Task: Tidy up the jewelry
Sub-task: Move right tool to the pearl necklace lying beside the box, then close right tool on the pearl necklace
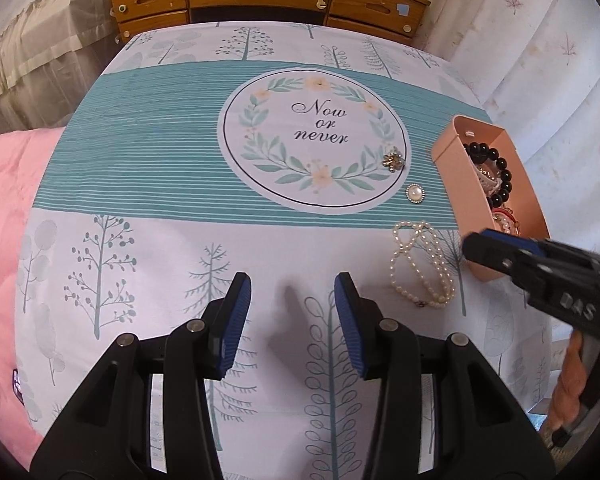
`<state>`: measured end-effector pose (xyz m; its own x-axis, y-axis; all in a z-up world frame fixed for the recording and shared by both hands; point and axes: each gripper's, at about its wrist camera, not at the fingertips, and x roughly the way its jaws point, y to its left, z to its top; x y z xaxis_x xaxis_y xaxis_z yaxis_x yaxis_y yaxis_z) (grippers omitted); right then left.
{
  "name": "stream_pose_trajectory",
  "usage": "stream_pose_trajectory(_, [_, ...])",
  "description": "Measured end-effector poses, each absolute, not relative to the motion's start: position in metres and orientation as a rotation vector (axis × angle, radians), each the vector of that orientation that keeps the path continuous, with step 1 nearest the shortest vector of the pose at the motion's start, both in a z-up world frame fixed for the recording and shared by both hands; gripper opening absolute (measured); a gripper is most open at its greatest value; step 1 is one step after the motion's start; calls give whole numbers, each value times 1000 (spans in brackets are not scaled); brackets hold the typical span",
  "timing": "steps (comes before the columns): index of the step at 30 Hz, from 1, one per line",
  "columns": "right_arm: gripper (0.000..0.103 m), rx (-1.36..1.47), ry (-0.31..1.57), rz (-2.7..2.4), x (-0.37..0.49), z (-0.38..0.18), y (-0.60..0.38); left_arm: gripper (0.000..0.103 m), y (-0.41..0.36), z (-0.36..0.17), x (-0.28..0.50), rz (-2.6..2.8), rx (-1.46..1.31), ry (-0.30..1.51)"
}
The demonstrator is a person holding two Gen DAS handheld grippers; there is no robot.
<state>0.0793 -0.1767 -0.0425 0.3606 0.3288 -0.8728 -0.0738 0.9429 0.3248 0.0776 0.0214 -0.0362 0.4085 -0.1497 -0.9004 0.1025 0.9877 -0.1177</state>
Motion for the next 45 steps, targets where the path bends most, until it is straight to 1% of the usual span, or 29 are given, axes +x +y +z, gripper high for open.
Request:
stream_pose_trajectory(1, [37, 235, 1194, 264, 86, -46, -172, 40, 24, -37, 78, -158, -54, 1142])
stream_pose_trajectory(3, [38, 208, 1229, 254, 98, -52, -163, 40, 29, -39, 78, -156, -66, 1145])
stream_pose_trajectory(6, [38, 156, 1257, 236, 110, -60, -150, 40, 37, -41, 79, -149, -85, 1152])
stream_pose_trajectory(13, [38, 139, 1322, 163, 135, -77, -143, 40, 45, -47, 80, -151, -107, 1163])
stream_pose_trajectory(32, [38, -5, 1331, 87, 147, -83, -126, 40, 45, -54, 81, -174, -136, 1185])
stream_pose_trajectory(34, [34, -21, 1336, 74, 149, -84, -126, 40, 45, -54, 81, -175, -137, 1186])
stream_pose_trajectory(36, [33, -29, 1341, 76, 148, -84, -126, 40, 44, -55, 82, -177, -138, 1187])
stream_pose_trajectory(38, [28, -32, 1338, 71, 148, -83, -129, 40, 43, -54, 82, -179, -135, 1185])
stream_pose_trajectory(40, [19, -32, 1333, 67, 147, -83, -131, 40, 42, -54, 84, -180, -128, 1183])
stream_pose_trajectory(43, [11, -6, 1325, 76, 144, -84, -139, 40, 40, -53, 88, -182, -119, 1181])
stream_pose_trajectory(45, [8, 22, 1324, 103, 142, -84, -142, 40, 36, -50, 92, -185, -107, 1178])
